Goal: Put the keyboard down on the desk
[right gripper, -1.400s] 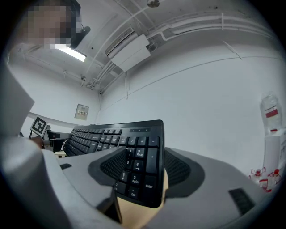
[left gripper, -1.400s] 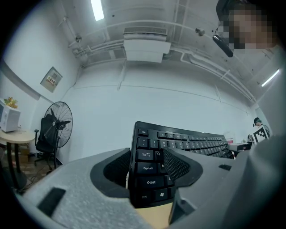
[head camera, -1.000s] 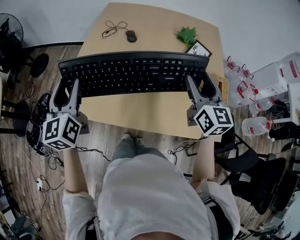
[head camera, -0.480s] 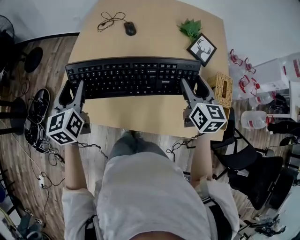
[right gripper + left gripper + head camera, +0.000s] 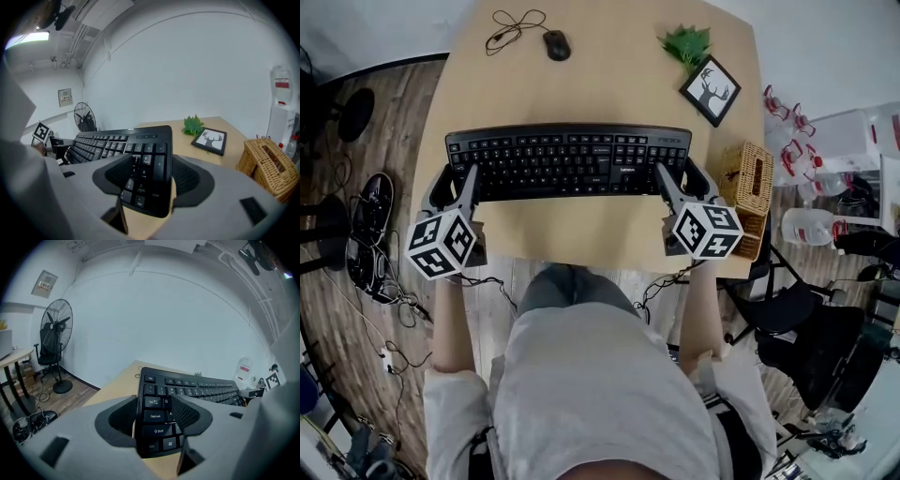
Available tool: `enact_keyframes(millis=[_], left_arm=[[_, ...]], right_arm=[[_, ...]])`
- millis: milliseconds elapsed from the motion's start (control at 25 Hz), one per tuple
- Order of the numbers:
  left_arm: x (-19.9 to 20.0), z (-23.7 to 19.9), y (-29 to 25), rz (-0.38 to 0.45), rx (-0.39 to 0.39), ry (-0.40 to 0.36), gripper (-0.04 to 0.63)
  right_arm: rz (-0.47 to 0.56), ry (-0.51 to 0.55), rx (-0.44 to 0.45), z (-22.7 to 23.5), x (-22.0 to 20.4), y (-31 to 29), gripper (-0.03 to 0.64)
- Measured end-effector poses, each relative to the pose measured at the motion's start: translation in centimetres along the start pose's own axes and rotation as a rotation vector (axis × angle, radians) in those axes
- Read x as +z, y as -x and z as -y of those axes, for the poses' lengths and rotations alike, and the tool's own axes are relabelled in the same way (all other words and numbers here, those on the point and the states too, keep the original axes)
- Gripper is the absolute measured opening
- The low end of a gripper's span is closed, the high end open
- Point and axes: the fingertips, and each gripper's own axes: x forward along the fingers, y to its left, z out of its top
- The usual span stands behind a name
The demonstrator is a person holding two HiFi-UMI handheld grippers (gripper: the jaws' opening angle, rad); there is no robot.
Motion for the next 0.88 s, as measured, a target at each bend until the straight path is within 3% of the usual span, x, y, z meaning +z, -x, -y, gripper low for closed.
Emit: enact_keyframes(millis=[880], left_arm=[[-7.5, -4.6, -8.3, -0.259, -0.008, 0.023, 0.232]], right_arm=[[-0.263, -0.125, -0.055, 1.3, -9.2, -7.4, 0.262]])
